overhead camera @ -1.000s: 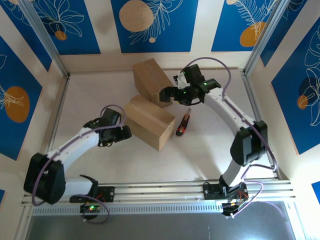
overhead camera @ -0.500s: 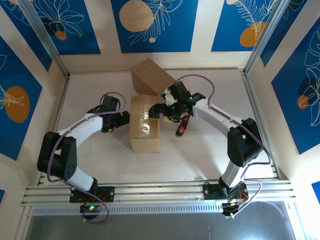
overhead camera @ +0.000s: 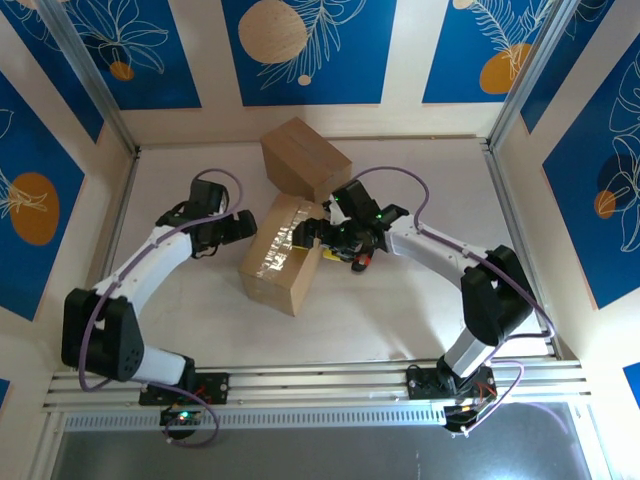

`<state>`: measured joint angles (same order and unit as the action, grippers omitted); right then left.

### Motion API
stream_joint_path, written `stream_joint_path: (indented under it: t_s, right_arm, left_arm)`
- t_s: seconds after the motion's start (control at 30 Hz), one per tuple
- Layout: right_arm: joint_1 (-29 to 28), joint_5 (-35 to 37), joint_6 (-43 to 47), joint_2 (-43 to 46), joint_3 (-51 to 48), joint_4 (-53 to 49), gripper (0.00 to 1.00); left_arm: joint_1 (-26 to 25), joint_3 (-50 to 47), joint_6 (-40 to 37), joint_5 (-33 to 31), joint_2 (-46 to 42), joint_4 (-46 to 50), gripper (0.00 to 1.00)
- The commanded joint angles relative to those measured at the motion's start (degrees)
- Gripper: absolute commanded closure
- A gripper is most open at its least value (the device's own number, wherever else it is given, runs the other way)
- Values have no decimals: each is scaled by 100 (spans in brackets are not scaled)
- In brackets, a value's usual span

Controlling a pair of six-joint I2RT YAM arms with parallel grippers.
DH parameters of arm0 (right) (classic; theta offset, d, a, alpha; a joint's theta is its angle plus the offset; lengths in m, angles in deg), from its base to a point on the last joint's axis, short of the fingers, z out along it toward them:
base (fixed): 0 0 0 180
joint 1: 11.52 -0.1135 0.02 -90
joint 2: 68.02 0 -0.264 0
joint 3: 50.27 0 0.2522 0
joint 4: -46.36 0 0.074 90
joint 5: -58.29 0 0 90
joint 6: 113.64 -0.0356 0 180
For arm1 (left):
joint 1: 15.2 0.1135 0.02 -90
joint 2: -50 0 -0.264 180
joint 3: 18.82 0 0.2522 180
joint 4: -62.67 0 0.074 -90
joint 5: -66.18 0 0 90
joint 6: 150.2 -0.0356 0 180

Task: Unpack the express box

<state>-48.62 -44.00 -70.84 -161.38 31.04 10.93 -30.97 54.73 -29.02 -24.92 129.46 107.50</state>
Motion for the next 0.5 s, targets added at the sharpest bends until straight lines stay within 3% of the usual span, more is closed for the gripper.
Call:
stream_joint_path:
  t_s: [0.0,0.47]
  right_arm:
    - [-36,390,-382,-13,-281,190,1]
    - [-45,342,-518,84,-612,909,1]
  left_arm:
    - [-14,98,-198,437,-256,423,0]
    - [-49,-996,426,1159,-1050,216,0]
